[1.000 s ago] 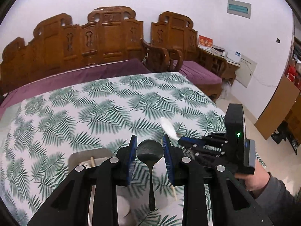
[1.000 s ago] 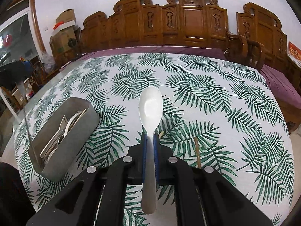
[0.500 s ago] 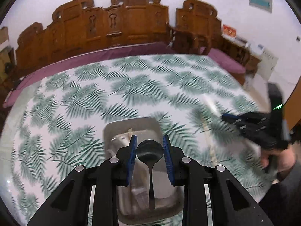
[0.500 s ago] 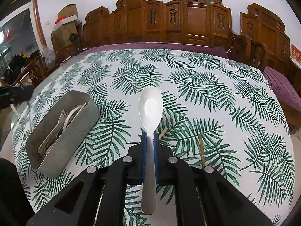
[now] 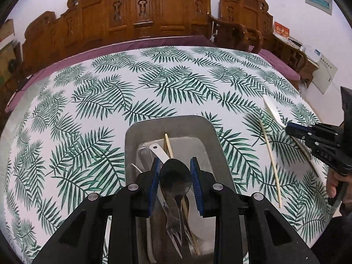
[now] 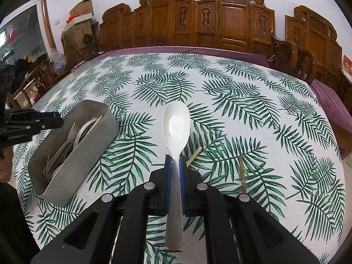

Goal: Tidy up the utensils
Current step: 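Lower steel spoon into tray and open left tool while right tool brings white spoon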

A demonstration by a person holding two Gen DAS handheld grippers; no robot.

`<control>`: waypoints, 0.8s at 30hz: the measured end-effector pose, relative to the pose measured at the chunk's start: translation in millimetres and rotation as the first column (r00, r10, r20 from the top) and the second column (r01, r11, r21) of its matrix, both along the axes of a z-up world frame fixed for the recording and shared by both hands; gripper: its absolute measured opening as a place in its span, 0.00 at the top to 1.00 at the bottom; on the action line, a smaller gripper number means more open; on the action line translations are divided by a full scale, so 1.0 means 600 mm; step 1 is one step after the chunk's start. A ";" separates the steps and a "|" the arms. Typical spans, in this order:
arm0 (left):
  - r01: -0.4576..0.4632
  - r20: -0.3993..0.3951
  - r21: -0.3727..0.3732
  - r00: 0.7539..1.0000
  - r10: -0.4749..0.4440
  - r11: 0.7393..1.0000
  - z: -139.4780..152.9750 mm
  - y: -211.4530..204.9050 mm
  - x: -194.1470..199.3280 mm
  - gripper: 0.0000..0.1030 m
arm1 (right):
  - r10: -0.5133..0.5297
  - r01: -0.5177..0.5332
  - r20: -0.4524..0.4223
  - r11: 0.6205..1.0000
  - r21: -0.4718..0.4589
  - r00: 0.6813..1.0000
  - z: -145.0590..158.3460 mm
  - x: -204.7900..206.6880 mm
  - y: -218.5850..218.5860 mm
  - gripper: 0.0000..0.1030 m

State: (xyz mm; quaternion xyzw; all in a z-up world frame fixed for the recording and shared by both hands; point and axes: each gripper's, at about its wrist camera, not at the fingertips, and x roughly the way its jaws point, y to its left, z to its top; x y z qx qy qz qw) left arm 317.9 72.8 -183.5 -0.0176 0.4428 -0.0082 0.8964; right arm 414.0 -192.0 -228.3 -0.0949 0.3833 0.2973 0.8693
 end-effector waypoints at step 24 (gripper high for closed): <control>-0.038 0.116 0.014 0.993 0.036 0.999 0.027 0.051 -0.030 0.49 | 0.116 -0.121 0.058 0.988 0.099 0.992 0.063 -0.083 0.122 0.92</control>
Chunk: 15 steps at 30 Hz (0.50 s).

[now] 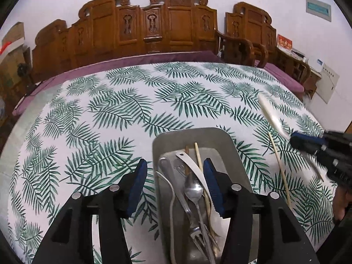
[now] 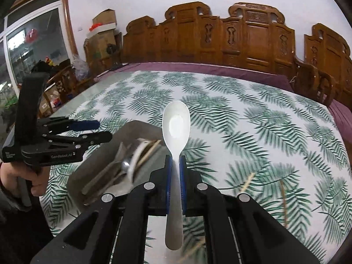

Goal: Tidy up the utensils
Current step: 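Lower steel spoon into tray and open left tool while right tool brings white spoon, then lower the white spoon into the grey tray and open right tool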

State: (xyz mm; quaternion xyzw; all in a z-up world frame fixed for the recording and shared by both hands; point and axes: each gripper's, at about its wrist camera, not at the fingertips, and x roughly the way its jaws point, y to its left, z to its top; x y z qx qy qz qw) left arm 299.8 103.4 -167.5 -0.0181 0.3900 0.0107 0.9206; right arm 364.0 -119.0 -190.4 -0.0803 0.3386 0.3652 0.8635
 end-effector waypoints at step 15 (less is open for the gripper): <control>-0.046 0.037 -0.028 0.998 0.047 0.999 0.022 0.057 -0.022 0.49 | -0.005 0.017 -0.136 0.996 0.086 0.991 -0.029 -0.015 0.116 0.92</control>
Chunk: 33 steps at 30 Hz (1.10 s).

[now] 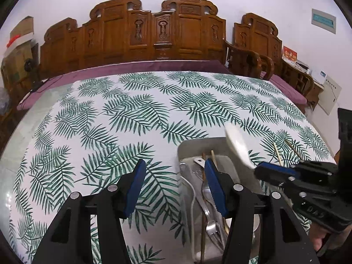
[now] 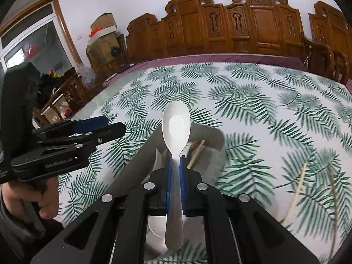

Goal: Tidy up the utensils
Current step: 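Lower the white spoon into the grey tray and open right tool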

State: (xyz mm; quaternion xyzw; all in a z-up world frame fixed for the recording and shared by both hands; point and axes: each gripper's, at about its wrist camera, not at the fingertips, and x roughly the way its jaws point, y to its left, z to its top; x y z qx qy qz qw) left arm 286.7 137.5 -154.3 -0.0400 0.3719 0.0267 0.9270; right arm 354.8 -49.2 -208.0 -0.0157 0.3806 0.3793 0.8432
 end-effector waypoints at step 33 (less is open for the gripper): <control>0.037 0.000 -0.003 0.999 -0.037 0.999 -0.004 -0.032 0.001 0.43 | -0.028 0.043 0.125 0.992 -0.117 0.992 0.003 0.016 -0.092 0.86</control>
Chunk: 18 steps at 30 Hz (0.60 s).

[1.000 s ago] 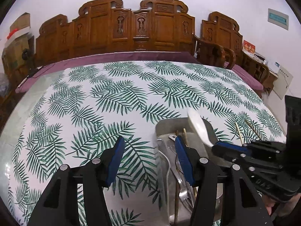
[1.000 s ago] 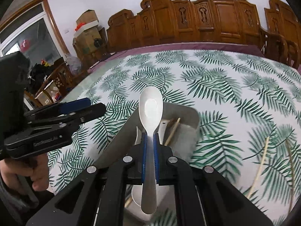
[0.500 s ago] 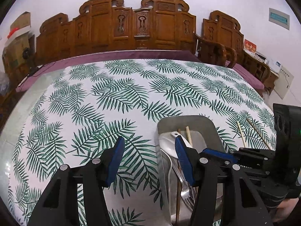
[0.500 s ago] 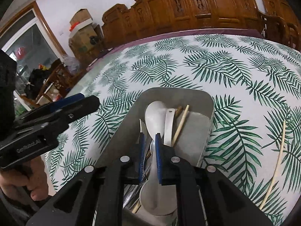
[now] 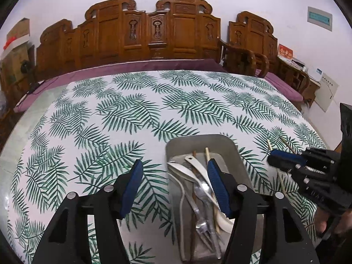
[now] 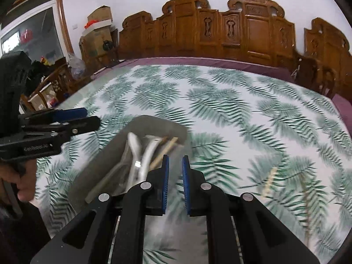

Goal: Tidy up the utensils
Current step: 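Lower the white spoon into the grey tray and open right tool, then grasp a wooden chopstick on the cloth with the right tool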

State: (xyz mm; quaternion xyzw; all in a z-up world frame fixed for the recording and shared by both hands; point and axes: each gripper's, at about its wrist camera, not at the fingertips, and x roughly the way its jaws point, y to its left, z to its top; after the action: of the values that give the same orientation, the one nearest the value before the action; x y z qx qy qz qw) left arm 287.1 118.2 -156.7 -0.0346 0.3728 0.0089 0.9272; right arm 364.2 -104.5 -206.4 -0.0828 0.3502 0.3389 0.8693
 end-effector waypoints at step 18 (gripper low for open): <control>0.182 0.025 -0.013 0.983 -0.181 0.983 0.002 -0.170 0.002 0.17 | -0.179 0.180 0.017 0.978 -0.105 0.984 -0.011 0.032 -0.225 0.70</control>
State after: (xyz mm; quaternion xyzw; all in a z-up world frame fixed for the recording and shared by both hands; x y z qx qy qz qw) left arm 288.4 16.1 -155.4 -0.0076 0.3637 -0.0789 0.9282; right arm 383.5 -239.4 -212.8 -0.0984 0.3704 0.2397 0.8920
